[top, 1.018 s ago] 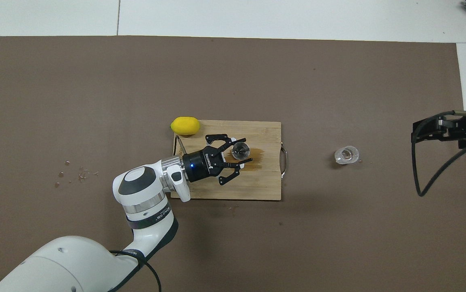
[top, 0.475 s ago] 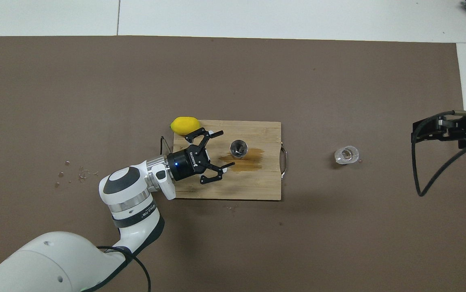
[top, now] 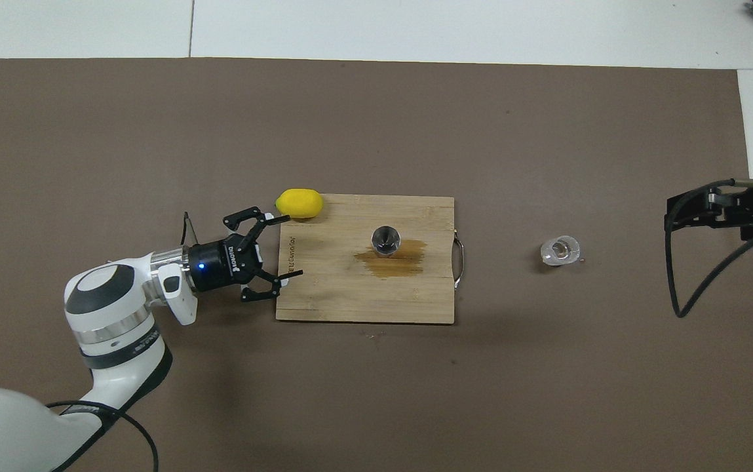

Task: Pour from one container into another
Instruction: 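Withdraw the left gripper while the right gripper reaches toward the glass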

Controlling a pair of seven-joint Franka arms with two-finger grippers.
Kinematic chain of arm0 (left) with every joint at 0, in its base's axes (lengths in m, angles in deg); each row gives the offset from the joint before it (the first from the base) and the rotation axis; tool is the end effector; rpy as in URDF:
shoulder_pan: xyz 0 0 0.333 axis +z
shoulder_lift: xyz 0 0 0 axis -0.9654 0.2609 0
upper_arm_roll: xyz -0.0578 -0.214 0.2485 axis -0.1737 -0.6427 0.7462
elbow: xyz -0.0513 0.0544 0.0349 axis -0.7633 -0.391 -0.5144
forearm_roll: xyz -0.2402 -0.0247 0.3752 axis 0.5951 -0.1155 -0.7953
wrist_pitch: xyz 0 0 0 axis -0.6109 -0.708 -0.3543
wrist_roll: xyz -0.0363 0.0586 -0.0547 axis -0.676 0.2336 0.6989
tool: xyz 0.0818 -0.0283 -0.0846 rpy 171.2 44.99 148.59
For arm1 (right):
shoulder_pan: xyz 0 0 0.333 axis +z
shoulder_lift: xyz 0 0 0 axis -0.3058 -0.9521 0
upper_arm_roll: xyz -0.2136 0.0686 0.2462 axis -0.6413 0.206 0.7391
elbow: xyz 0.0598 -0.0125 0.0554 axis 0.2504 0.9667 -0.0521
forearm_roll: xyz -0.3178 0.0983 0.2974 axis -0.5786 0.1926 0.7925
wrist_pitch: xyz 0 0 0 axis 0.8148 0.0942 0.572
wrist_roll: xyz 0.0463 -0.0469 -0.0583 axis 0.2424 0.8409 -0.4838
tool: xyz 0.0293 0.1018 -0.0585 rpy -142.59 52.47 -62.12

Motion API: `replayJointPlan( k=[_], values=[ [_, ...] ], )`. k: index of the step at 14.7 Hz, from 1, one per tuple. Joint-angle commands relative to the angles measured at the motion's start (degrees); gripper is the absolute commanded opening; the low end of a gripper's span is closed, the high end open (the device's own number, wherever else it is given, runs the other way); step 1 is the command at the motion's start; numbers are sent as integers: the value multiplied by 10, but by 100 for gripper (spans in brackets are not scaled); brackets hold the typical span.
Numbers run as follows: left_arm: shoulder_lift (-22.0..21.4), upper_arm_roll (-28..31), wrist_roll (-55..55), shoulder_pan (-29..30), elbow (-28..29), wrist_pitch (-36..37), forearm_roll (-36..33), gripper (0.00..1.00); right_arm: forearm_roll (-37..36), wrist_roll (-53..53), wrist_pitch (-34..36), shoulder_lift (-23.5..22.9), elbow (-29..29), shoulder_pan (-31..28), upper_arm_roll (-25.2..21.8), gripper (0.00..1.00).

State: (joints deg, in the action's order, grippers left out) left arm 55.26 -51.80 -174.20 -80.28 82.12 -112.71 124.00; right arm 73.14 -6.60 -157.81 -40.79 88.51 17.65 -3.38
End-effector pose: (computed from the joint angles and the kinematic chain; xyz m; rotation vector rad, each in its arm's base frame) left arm 0.5286 -0.1586 0.2306 1.3569 -1.2480 1.3622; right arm 0.5963 0.0063 0.6124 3.1024 -0.2247 -0.0699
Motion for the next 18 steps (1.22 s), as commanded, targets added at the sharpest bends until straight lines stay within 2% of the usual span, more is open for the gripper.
replayJointPlan(
  k=[1, 3, 5, 7, 8, 11, 15, 18],
  values=[
    [-25, -4, -3, 73, 22, 50, -91, 100, 6, -6, -2, 12, 13, -6, 3, 100],
    [-26, -3, 0, 128, 13, 86, -166, 100, 6, -6, 0, 12, 13, -6, 3, 100],
    [-22, -3, 46, 195, -22, 129, -270, 100, 6, -7, 2, 12, 13, -8, 2, 100],
    [-13, -3, 80, 260, -80, 186, -376, 100, 6, 1, -7, 12, 15, -8, 0, 98],
    [-6, -3, 93, 290, -110, 210, -423, 100, 7, 9, -10, 11, 15, -11, -1, 93],
    [18, -3, 150, 352, -215, 283, -544, 100, 8, 105, -6, 6, 15, -22, 0, 89],
    [59, -3, 181, 377, -366, 330, -678, 100, 87, 254, -10, -9, 27, -69, -1, 89],
    [57, -3, 250, 367, -449, 331, -744, 100, 105, 350, -42, -23, 61, -72, 0, 91]
  ],
)
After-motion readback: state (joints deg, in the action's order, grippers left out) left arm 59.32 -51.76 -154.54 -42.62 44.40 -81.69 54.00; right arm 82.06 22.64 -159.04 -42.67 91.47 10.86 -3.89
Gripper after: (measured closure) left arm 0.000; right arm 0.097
